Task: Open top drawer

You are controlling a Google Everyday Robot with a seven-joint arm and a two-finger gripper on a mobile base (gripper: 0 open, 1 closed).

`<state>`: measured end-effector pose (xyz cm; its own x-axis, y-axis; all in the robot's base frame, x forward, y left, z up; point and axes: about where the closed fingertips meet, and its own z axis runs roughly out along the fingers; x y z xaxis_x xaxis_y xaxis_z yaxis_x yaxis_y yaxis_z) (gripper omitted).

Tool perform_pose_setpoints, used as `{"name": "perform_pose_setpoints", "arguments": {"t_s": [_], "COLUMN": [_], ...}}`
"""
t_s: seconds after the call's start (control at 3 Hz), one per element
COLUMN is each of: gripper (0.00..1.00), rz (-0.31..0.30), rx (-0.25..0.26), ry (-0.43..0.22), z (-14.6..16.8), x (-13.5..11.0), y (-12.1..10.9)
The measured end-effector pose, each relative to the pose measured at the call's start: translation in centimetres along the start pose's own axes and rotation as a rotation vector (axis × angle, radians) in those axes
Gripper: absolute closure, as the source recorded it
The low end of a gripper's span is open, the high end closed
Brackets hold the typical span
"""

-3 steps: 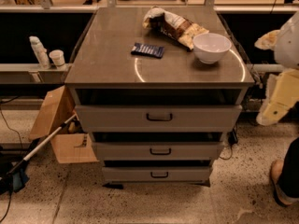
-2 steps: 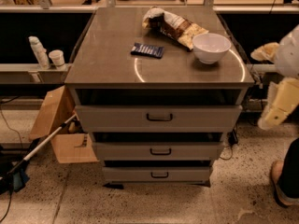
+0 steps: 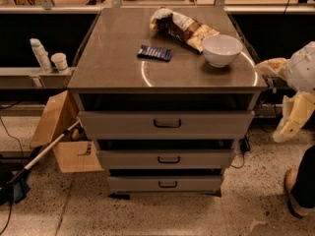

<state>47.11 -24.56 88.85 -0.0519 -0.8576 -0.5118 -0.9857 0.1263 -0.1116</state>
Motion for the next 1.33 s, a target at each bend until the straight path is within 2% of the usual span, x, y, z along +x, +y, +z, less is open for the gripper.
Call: {"name": "perform_pose_setpoints", "arguments": {"t_s": [0.33, 1.0, 1.33], "gripper": [0.0, 0.0, 0.0], "rz": [0.001, 0.09, 0.106], "rx": [-0.014, 0.084, 0.131], "ry": [0.001, 0.169, 0.209], "z": [1.4, 5.4, 8.1], "x": [0.8, 4.1, 5.9], "y": [-0.1, -0.7, -1.2]}}
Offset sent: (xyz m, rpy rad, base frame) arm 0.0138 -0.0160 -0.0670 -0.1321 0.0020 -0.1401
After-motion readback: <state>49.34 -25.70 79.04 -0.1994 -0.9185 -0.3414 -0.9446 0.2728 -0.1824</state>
